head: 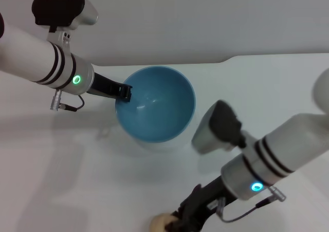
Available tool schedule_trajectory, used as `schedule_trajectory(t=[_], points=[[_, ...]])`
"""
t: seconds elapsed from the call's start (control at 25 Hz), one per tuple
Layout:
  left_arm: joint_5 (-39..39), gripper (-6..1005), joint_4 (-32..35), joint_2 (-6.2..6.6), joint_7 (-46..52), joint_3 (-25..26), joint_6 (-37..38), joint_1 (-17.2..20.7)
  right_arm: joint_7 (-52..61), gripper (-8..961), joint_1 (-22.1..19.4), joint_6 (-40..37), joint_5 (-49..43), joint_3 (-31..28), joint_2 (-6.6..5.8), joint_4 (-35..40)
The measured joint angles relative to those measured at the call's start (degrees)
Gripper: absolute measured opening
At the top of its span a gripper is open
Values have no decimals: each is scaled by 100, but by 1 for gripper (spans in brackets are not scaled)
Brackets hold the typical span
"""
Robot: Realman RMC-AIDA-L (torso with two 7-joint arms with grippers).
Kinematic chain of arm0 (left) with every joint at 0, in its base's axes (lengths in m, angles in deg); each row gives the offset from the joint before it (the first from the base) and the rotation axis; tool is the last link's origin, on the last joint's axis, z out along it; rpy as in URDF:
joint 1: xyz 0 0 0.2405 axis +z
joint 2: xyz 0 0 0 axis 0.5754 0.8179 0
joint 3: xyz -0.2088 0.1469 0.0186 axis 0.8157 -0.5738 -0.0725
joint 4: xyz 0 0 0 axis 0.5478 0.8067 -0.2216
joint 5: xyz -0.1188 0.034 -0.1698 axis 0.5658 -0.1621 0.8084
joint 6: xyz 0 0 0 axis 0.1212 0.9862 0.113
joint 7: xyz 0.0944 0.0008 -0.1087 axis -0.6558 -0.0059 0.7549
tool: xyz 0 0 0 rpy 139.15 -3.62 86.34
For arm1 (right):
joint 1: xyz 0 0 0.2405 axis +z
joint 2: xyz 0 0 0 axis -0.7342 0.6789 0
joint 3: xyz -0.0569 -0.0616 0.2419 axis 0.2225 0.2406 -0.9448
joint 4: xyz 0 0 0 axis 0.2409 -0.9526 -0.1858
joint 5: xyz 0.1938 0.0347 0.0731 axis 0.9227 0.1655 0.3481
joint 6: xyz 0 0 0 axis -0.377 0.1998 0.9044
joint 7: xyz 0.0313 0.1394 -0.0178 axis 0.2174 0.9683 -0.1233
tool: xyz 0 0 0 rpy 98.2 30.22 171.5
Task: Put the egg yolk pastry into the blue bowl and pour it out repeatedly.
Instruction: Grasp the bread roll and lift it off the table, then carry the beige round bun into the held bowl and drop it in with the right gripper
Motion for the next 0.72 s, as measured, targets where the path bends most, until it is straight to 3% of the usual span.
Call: schedule_trajectory(t=[0.4, 0.72], points=[[-4, 16, -70, -9, -79, -19, -110, -15, -406, 130, -659, -1621, -154, -2157, -109, 486], [-10, 16, -71, -19, -61, -274, -354, -29, -669, 68, -873, -2294, -227, -3301, -121, 1225]])
